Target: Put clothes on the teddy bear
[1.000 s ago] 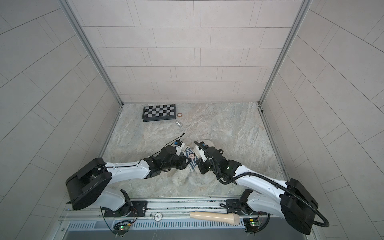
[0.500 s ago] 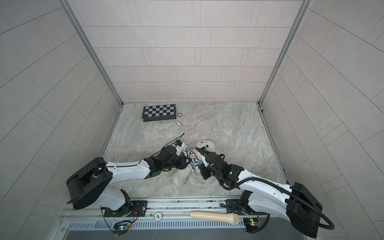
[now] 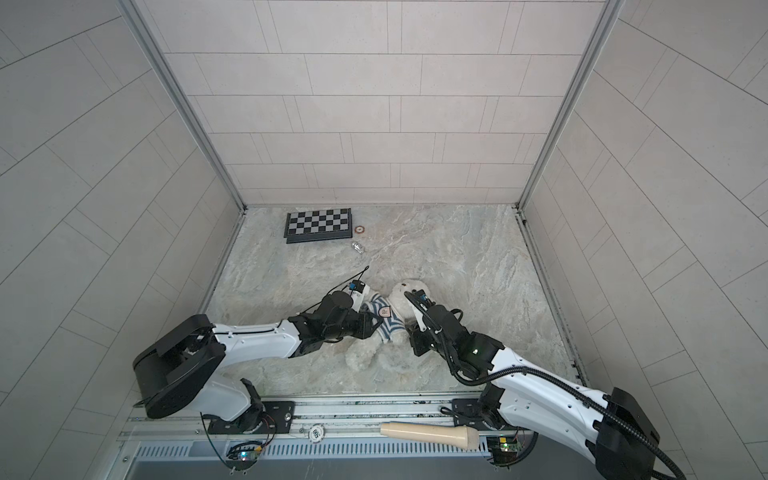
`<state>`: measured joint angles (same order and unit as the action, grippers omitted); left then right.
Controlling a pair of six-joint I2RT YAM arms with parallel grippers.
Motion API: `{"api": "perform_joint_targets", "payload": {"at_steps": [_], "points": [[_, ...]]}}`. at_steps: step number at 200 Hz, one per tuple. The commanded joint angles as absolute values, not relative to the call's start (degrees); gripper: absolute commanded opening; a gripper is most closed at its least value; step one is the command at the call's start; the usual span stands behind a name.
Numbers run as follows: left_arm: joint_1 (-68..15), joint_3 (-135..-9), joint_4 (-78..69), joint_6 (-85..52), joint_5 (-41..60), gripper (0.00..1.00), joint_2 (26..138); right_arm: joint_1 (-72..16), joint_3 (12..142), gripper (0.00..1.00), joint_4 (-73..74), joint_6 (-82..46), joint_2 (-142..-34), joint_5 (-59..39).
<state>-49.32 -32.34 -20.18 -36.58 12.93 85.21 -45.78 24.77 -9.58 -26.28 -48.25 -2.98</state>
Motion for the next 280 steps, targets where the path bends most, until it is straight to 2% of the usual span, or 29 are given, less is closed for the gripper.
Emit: {"api": "perform_joint_targets", "payload": {"at_steps": [1,69,187,223,280], "points": [[-49.68,-30.87,-17.84,-36.94,13.48,0.42,86.62,-44.79,23.74,0.16,-8.13,-27.88,-47.67,0.17],[-49.66,-30.81,-18.02,-37.14,13.54,0.42,86.42,-44.56,21.75,0.15,-2.92,-29.20,-53.35,-3.35],[-50.02,-30.98,-18.00,-37.34,13.32,0.42,86.39,-45.01,19.45,0.15,-4.50,-29.52,-45.72,-11.51],[-50.05,-30.78,-17.84,-37.35,13.18,0.42,85.78,-44.85,20.80,0.16,-7.85,-28.34,-41.60,-8.40],[-50.37,-30.41,-19.45,-38.05,13.19,0.42,86.21,-44.63,27.90,0.16,-5.51,-24.70,-51.96,-8.84]]}}
